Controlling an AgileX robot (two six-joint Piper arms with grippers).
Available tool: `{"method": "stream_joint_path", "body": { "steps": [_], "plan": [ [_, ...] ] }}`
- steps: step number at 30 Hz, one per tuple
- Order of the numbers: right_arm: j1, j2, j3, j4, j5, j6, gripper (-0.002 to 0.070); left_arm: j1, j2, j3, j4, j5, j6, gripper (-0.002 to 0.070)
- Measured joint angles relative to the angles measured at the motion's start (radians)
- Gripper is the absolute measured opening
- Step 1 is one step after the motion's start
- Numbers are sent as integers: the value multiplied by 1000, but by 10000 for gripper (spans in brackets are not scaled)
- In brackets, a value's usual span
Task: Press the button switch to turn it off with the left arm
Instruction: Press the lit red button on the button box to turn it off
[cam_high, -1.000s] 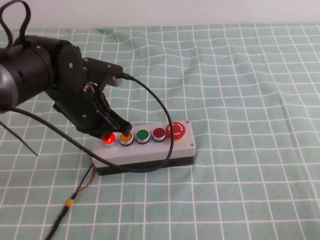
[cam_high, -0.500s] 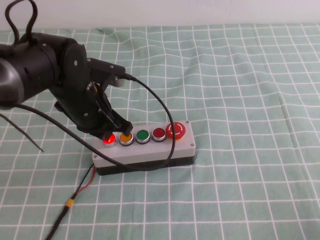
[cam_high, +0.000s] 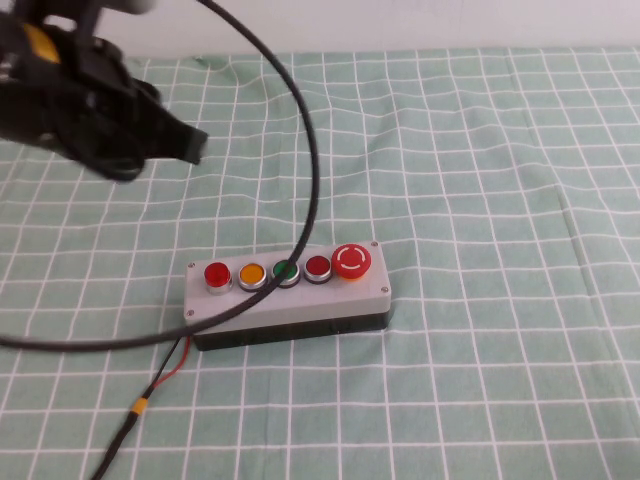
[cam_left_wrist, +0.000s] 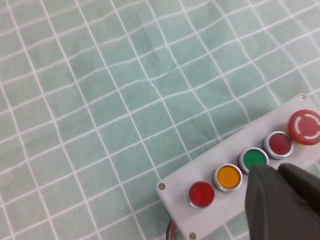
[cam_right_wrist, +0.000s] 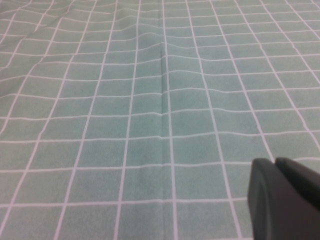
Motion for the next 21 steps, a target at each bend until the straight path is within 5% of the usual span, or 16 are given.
{"method": "stream_joint_path", "body": {
  "steps": [21],
  "plan": [
    [0,0,0,0,0,0,-17,0,-775,561,0,-3,-198,-2]
  ]
}}
